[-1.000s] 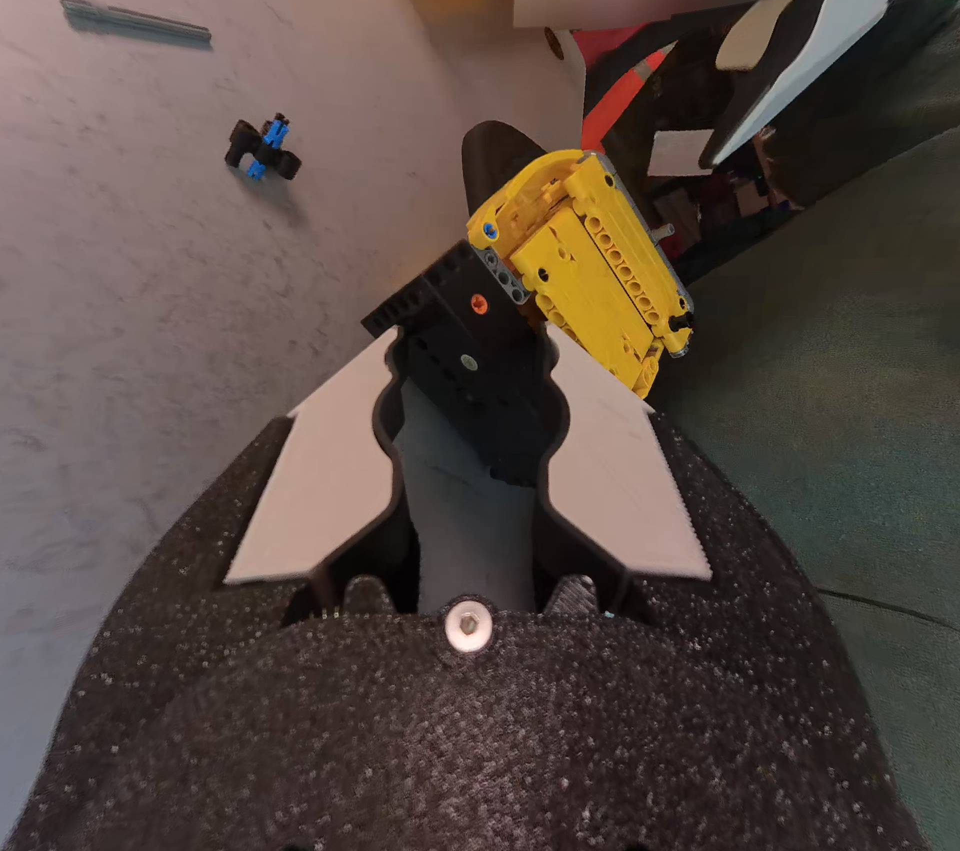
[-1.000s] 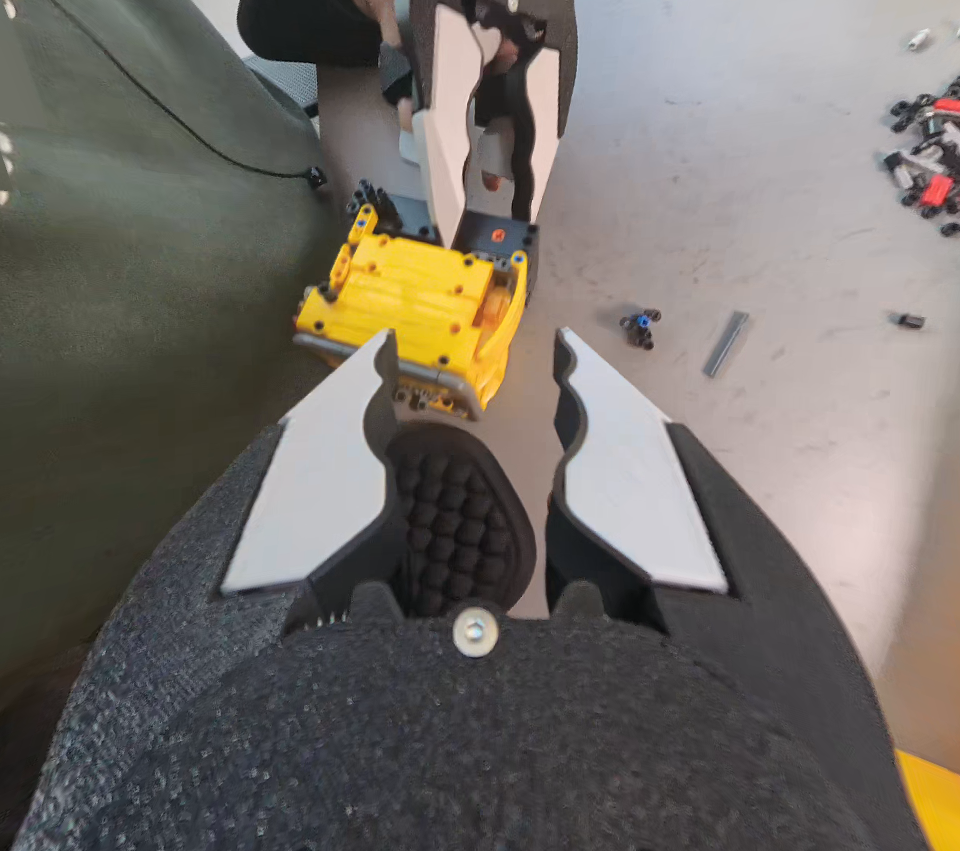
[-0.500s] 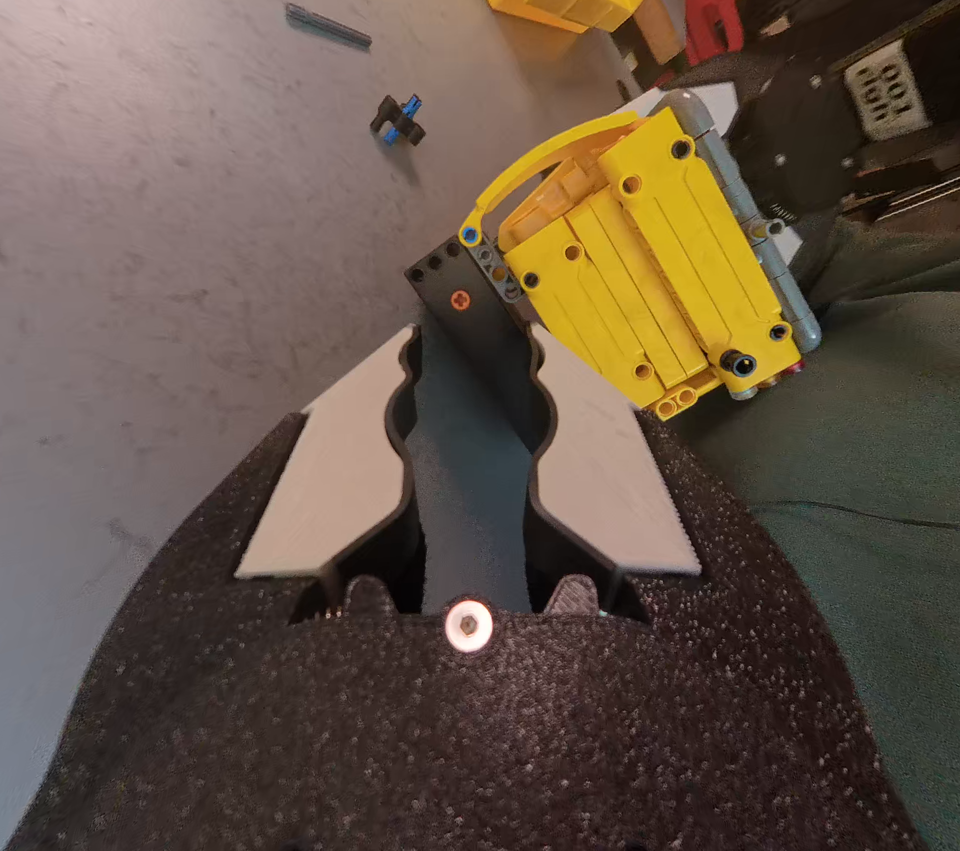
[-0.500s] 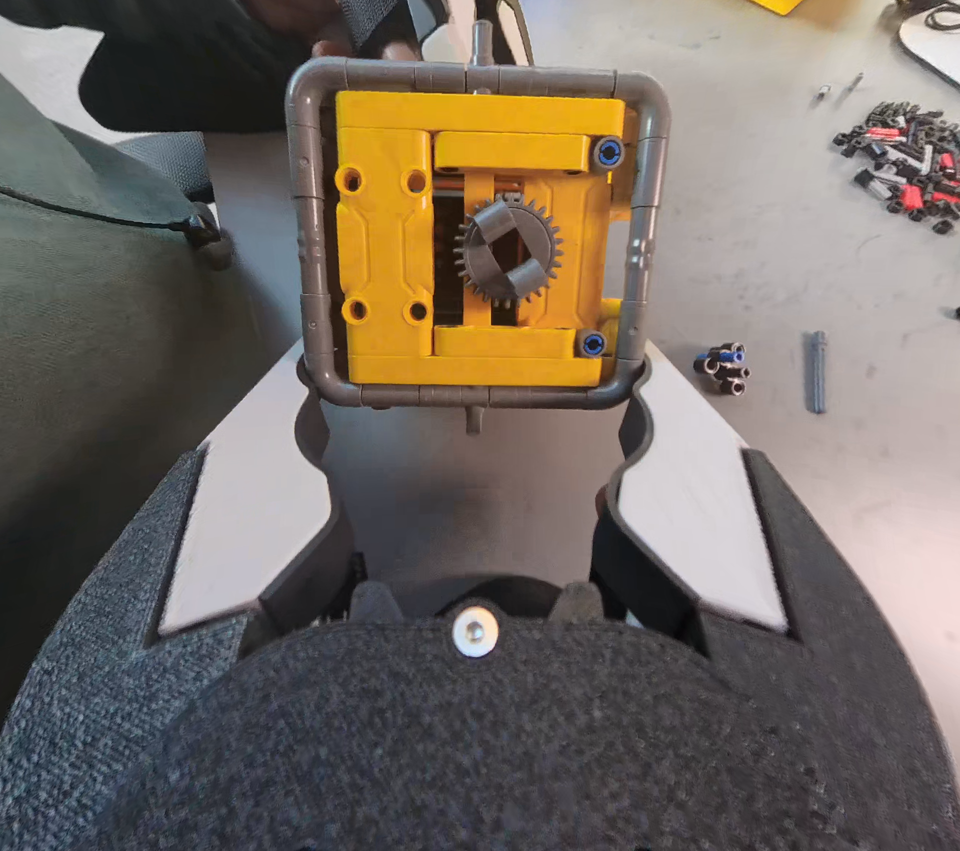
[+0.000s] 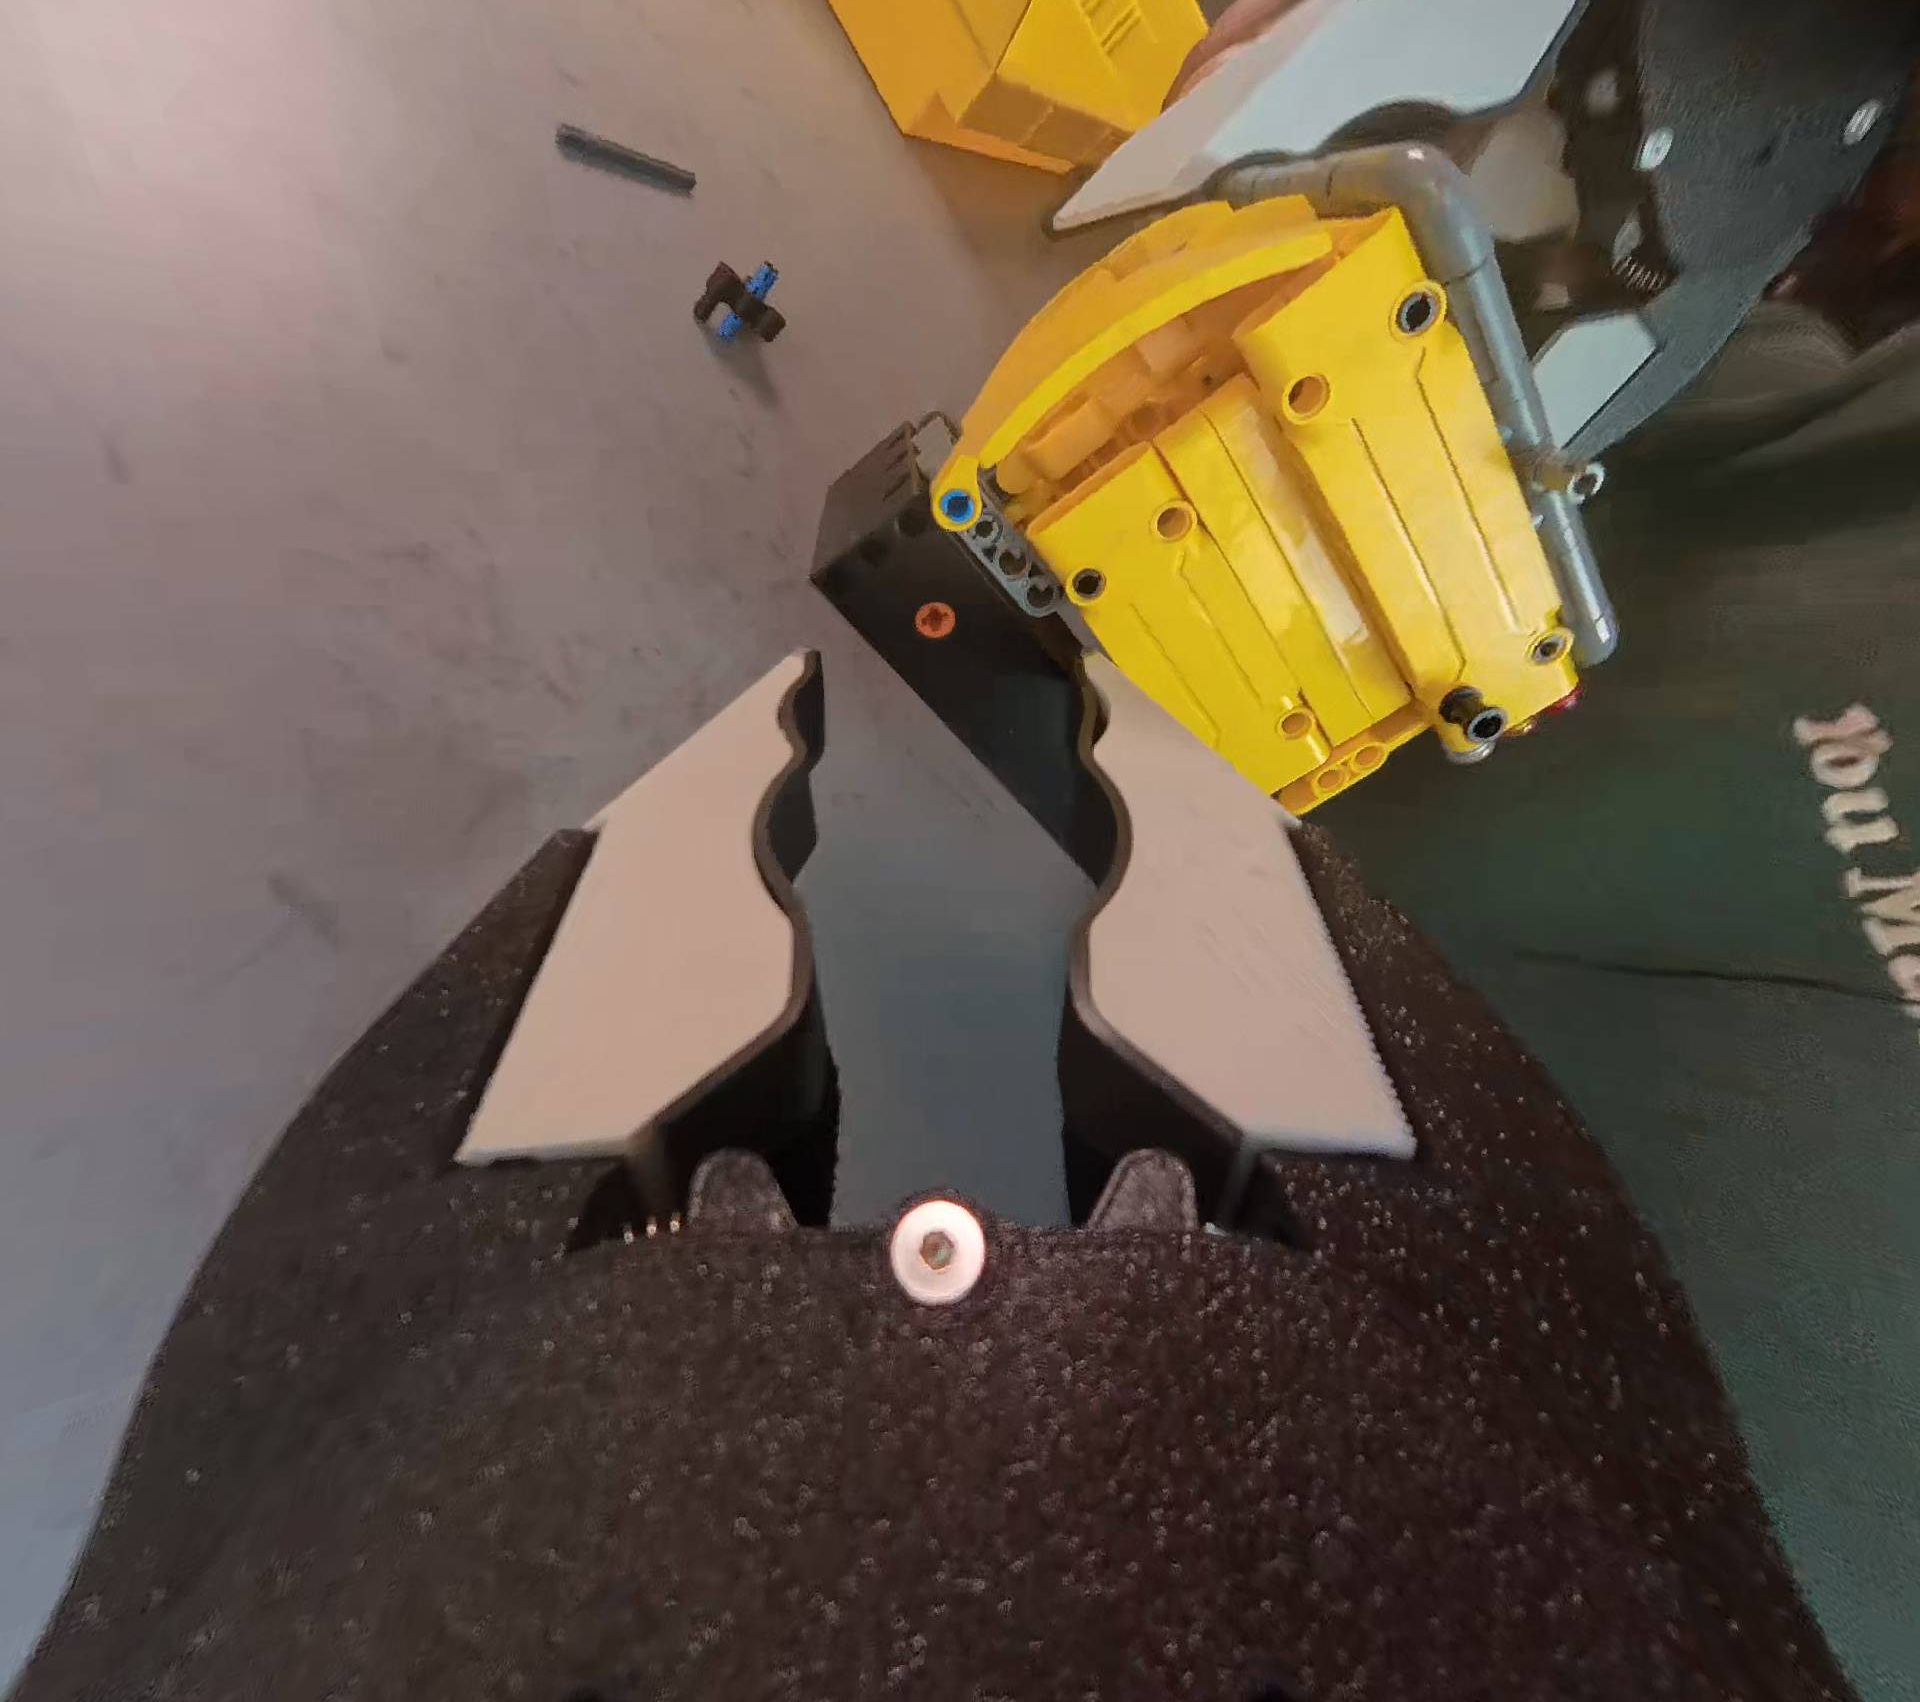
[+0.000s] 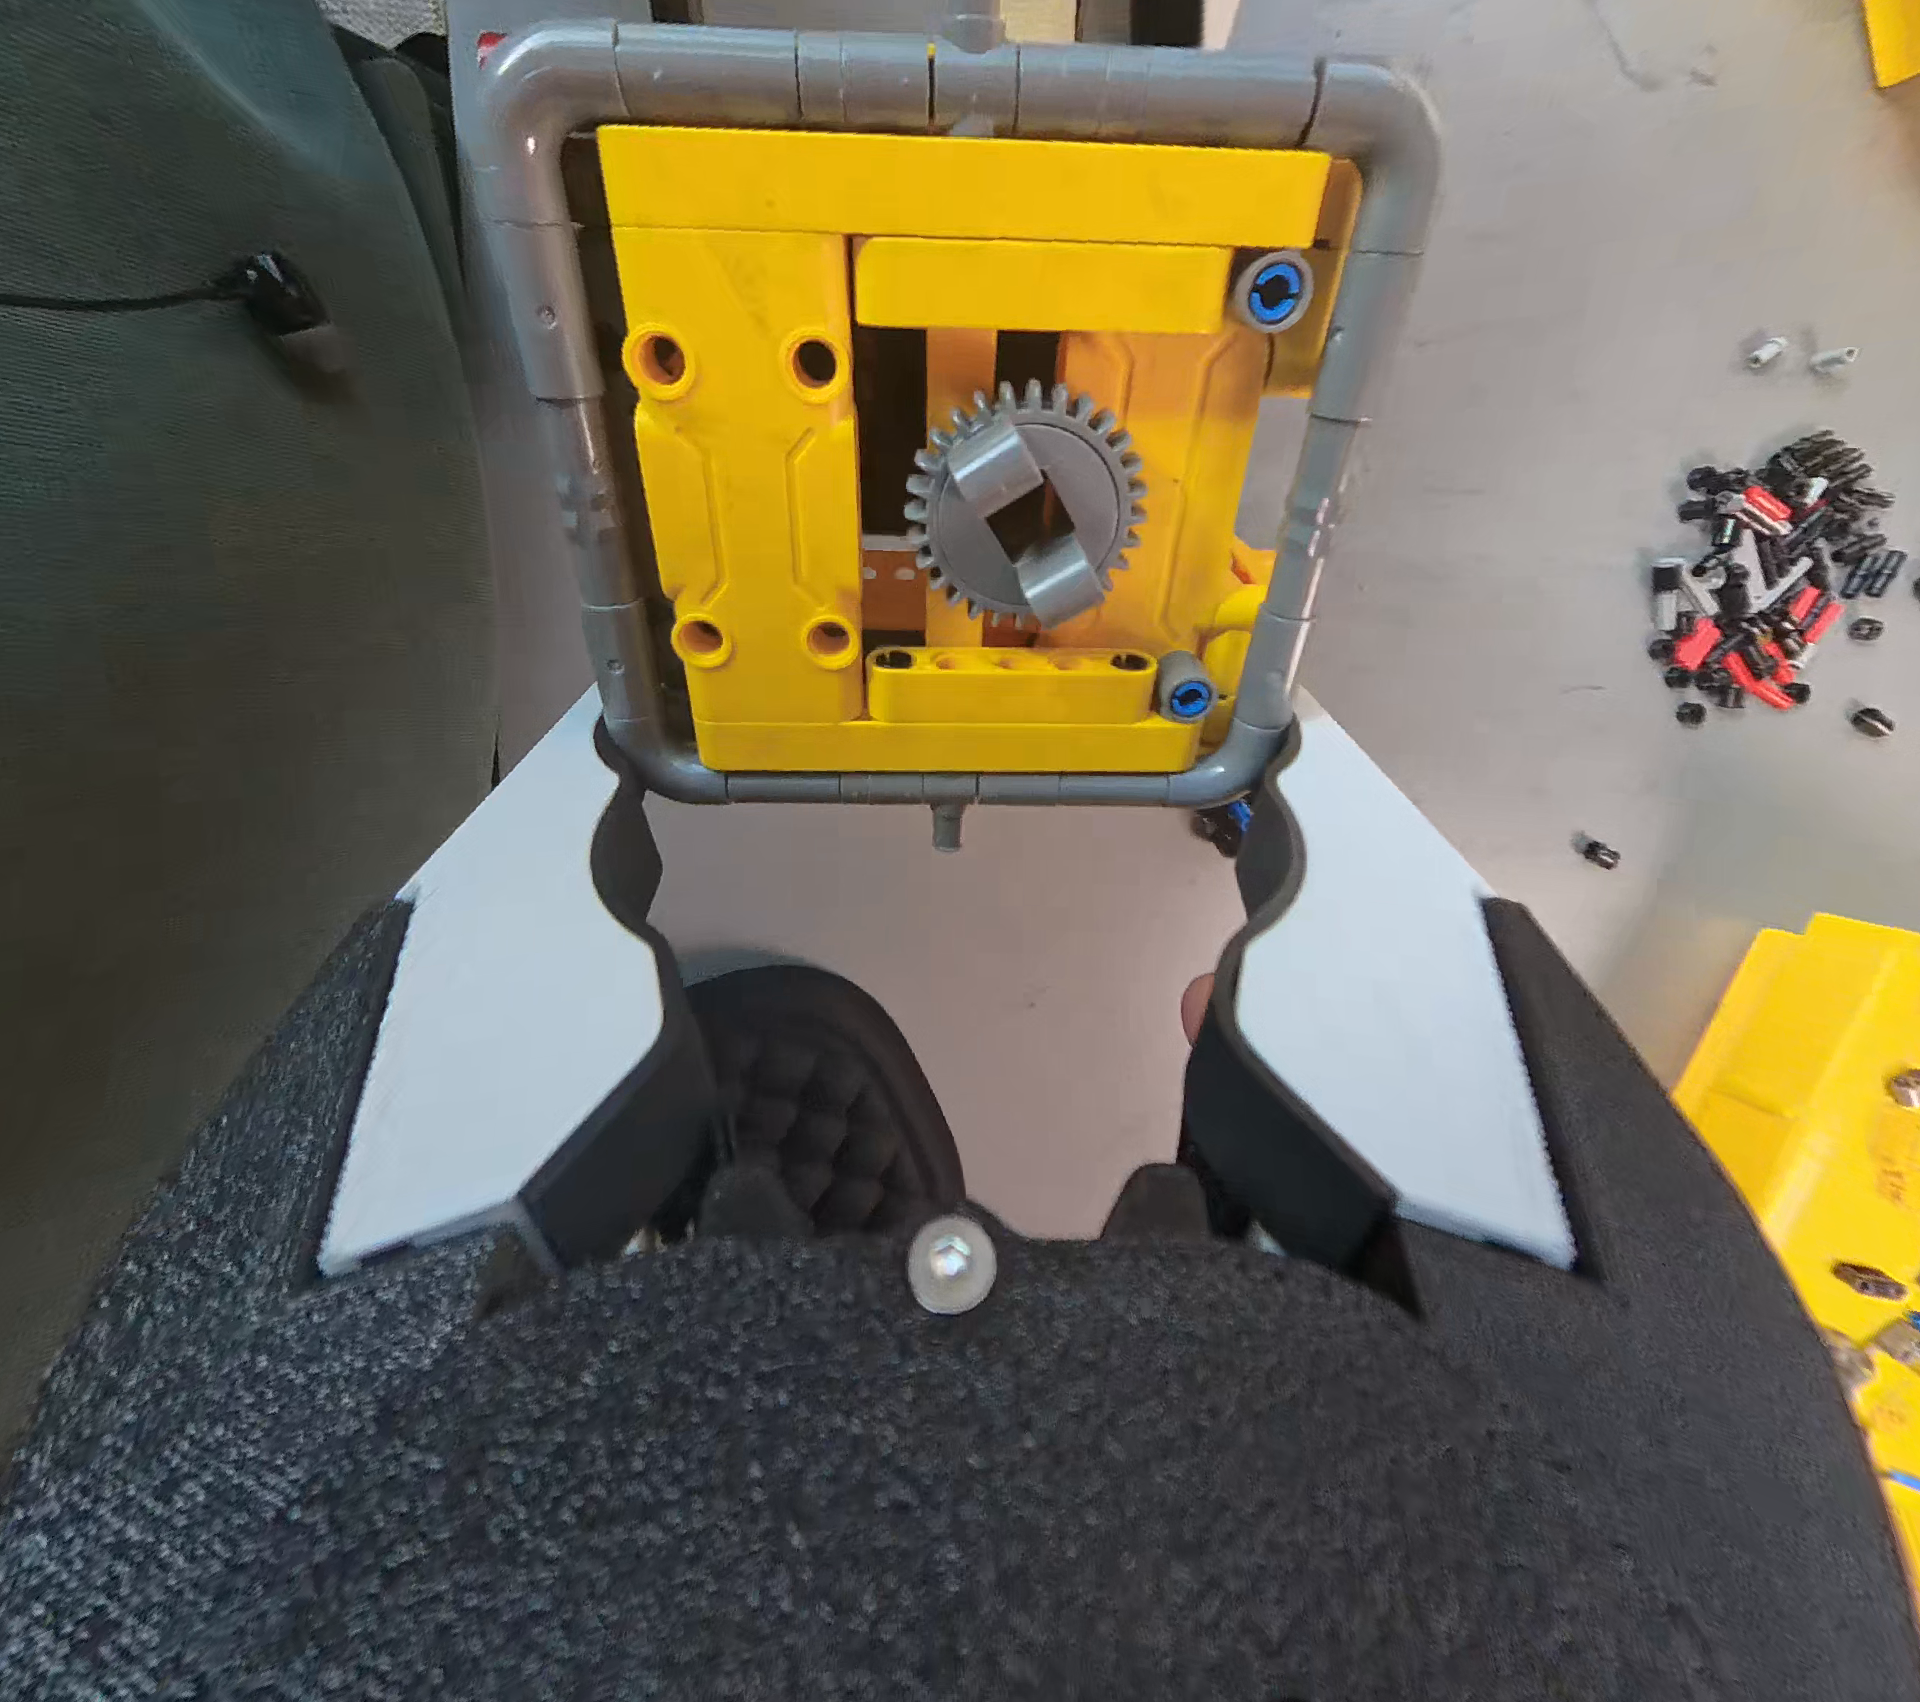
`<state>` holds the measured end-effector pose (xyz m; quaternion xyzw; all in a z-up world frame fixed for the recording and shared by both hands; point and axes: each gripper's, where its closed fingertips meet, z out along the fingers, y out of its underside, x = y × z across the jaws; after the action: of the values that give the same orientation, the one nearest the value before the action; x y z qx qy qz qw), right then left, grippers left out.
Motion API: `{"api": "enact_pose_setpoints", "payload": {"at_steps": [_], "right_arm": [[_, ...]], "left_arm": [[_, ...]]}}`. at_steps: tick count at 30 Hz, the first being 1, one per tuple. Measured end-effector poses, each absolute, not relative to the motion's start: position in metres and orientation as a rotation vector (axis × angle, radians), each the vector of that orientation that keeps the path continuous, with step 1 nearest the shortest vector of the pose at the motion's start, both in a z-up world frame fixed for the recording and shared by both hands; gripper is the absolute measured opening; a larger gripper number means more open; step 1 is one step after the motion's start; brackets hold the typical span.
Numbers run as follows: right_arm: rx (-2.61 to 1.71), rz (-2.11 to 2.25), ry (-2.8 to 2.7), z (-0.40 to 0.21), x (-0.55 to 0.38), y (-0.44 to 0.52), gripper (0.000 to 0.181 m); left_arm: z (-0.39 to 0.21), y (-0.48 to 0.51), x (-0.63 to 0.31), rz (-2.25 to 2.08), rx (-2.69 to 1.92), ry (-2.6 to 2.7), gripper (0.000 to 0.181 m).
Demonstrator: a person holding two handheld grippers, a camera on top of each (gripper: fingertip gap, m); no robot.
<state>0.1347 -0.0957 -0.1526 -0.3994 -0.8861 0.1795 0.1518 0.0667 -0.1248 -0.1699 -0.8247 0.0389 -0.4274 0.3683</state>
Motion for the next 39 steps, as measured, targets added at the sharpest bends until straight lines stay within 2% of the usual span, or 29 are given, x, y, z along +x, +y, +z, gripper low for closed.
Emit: {"api": "enact_pose_setpoints", "payload": {"at_steps": [1, 3, 4, 6, 12, 15, 18, 20, 24, 26, 28, 34, 39], "right_arm": [[-1.157, 0.535, -2.512, -0.156, 0.133, -0.095, 0.115], [-1.196, 0.609, -2.451, -0.164, 0.132, -0.097, 0.115], [-1.230, 0.651, -2.439, -0.169, 0.134, -0.100, 0.115], [-1.255, 0.644, -2.414, -0.184, 0.141, -0.099, 0.115], [-1.316, 0.769, -2.220, -0.177, 0.143, -0.091, 0.115], [-1.363, 0.825, -2.194, -0.175, 0.146, -0.087, 0.115], [-1.364, 0.800, -2.219, -0.173, 0.141, -0.082, 0.115], [-1.330, 0.770, -2.270, -0.173, 0.136, -0.086, 0.115], [-1.310, 0.841, -2.274, -0.176, 0.123, -0.098, 0.116], [-1.314, 0.906, -2.249, -0.172, 0.120, -0.100, 0.115], [-1.289, 0.905, -2.234, -0.167, 0.118, -0.100, 0.115], [-1.210, 0.836, -2.231, -0.150, 0.101, -0.107, 0.116], [-1.172, 0.874, -2.239, -0.141, 0.080, -0.106, 0.119]], "left_arm": [[-0.174, -0.124, 0.068, -1.196, -2.089, 0.004, 0.039], [-0.187, -0.121, 0.071, -1.316, -2.054, -0.132, 0.039], [-0.196, -0.122, 0.074, -1.313, -2.084, -0.135, 0.041], [-0.199, -0.124, 0.078, -1.277, -2.130, -0.078, 0.034], [-0.197, -0.116, 0.064, -1.258, -2.124, -0.146, 0.048], [-0.177, -0.114, 0.059, -1.199, -2.027, -0.075, 0.051], [-0.146, -0.114, 0.063, -1.075, -1.947, 0.087, 0.060], [-0.127, -0.117, 0.078, -0.969, -1.923, 0.259, 0.072], [-0.137, -0.118, 0.105, -0.544, -2.035, 0.655, 0.099], [-0.155, -0.117, 0.096, -0.221, -2.096, 0.846, 0.088], [-0.169, -0.121, 0.090, -0.100, -2.141, 0.945, 0.076], [-0.195, -0.131, 0.089, -0.391, -2.160, 0.804, 0.047], [-0.203, -0.131, 0.081, -0.638, -2.203, 0.602, 0.030]]}}
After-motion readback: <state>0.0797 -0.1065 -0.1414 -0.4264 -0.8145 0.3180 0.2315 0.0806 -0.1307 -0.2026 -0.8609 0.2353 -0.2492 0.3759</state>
